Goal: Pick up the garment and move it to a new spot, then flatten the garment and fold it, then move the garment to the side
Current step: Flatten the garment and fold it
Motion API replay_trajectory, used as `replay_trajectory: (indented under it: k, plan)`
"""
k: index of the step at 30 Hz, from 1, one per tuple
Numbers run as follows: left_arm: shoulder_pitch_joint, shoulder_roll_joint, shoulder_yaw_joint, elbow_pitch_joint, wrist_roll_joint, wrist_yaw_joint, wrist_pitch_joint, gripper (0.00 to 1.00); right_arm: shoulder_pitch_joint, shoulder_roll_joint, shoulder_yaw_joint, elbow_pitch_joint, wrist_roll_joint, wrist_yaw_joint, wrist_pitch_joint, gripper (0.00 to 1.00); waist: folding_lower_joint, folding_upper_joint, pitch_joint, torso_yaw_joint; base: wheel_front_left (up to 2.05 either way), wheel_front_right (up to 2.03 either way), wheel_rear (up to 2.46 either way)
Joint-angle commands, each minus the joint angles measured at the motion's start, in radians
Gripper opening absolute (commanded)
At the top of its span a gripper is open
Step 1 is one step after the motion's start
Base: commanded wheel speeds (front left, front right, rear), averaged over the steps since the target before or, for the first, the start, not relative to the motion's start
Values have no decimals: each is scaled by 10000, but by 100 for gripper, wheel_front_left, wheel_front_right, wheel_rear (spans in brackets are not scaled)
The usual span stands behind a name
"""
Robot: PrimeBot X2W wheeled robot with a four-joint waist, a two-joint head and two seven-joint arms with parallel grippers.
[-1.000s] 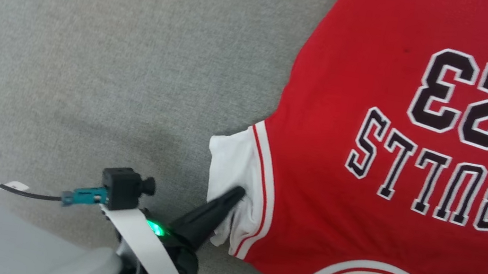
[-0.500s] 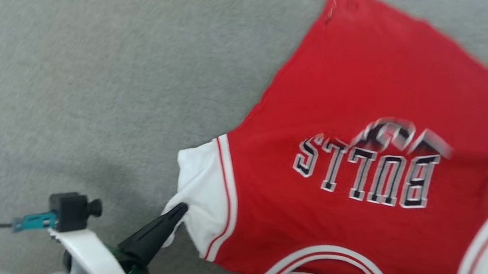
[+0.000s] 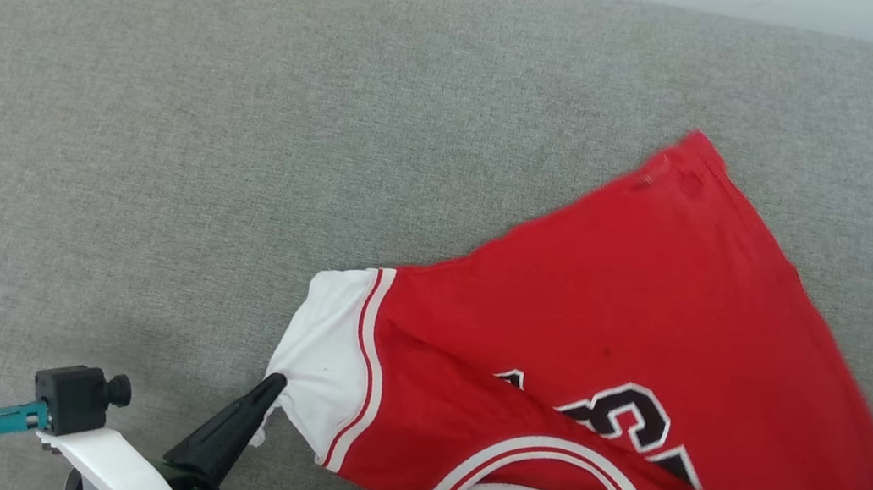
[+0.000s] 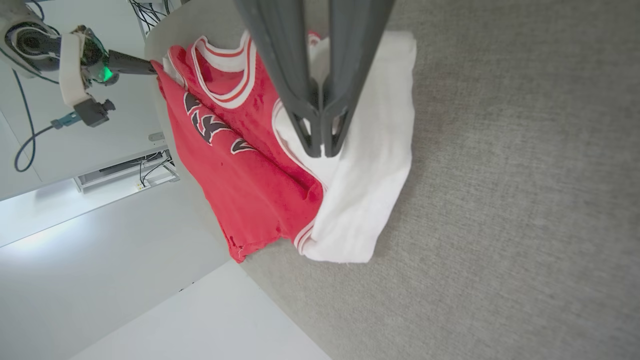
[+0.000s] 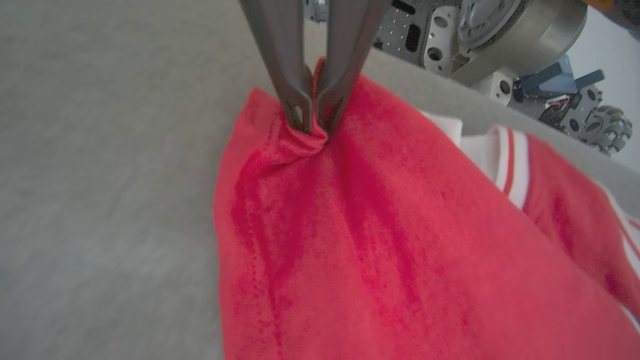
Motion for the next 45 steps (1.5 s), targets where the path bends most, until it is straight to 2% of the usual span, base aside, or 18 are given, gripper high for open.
replay_trajectory:
  k: [1, 6, 7, 8, 9, 13, 16, 20, 23, 29, 30, 35, 43, 44, 45]
  plan:
    - [85, 55, 107, 5, -81, 8, -20, 0, 665, 379, -73, -393, -189, 0, 231, 0, -1, 0, -42, -5, 0, 0, 0]
    - [199, 61, 229, 19, -96, 8, -20, 0, 1598, 1311, -323, -1469, -787, 0, 662, 0, -1, 0, -96, -62, 0, 0, 0]
    - [219, 44, 233, 26, -85, 8, -20, 0, 1563, 1428, -430, -1658, -960, -1, 563, 33, -1, 0, -109, -83, 0, 0, 0]
    - [220, 27, 234, 32, -38, 9, -20, 0, 1481, 1558, -574, -1809, -1070, 0, 464, 98, -1, 0, -122, -98, 0, 0, 0]
    - [197, -1, 245, 44, 26, 8, -20, 0, 1437, 1633, -769, -1940, -1213, 0, 400, 100, -1, 0, -141, -97, 0, 0, 0]
    - [122, -173, 174, 55, 149, 8, -20, 0, 1248, 1634, -1689, -2932, -1453, 0, 553, 100, -1, 0, -200, -10, 0, 0, 0]
    - [83, -302, 208, 34, 274, 8, -20, 0, 787, 1382, -2371, -3753, -1482, 0, 858, 100, -1, 0, -170, 65, 0, 0, 0]
    - [23, -645, 259, 31, 479, 8, -20, 0, -877, 1180, -2373, -3685, -1671, -1, 860, 100, -1, 0, -31, 234, 0, 0, 0]
    - [-173, -961, 148, 74, 537, 8, -20, 0, -2401, 1307, -1763, -2789, -2134, 0, 683, 100, -1, 0, 100, 444, 0, 0, 0]
    - [-470, -1475, -25, 246, 592, 8, -20, 0, -4961, 1834, -182, -208, -2821, 0, 686, 100, -1, 0, 388, 891, 0, 0, 0]
    - [-470, -1475, -25, 246, 592, 8, -20, 0, -4961, 1834, -182, -208, -2821, 0, 686, 100, -1, 0, 388, 891, 0, 0, 0]
    - [-845, -1778, -255, 336, 514, 8, -20, 0, -6371, 1839, 885, 1802, -2994, -1, 598, 100, -1, 0, 738, 1234, 0, 0, 0]
    - [-1481, -2119, -491, 598, 552, 8, -20, 0, -7862, 1920, 2786, 4052, -3056, -1, 112, 100, -1, 0, 1333, 1410, 0, 0, 0]
    - [-1550, -2121, -498, 640, 541, 8, -20, 0, -7910, 1965, 3074, 4238, -2966, -1, 79, 46, -1, 0, 1351, 1409, 0, 0, 0]
    - [-1654, -2103, -519, 696, 588, 8, -20, 0, -7996, 1999, 3315, 4399, -2832, 2, 31, 16, -1, 0, 1353, 1405, 0, 0, 0]
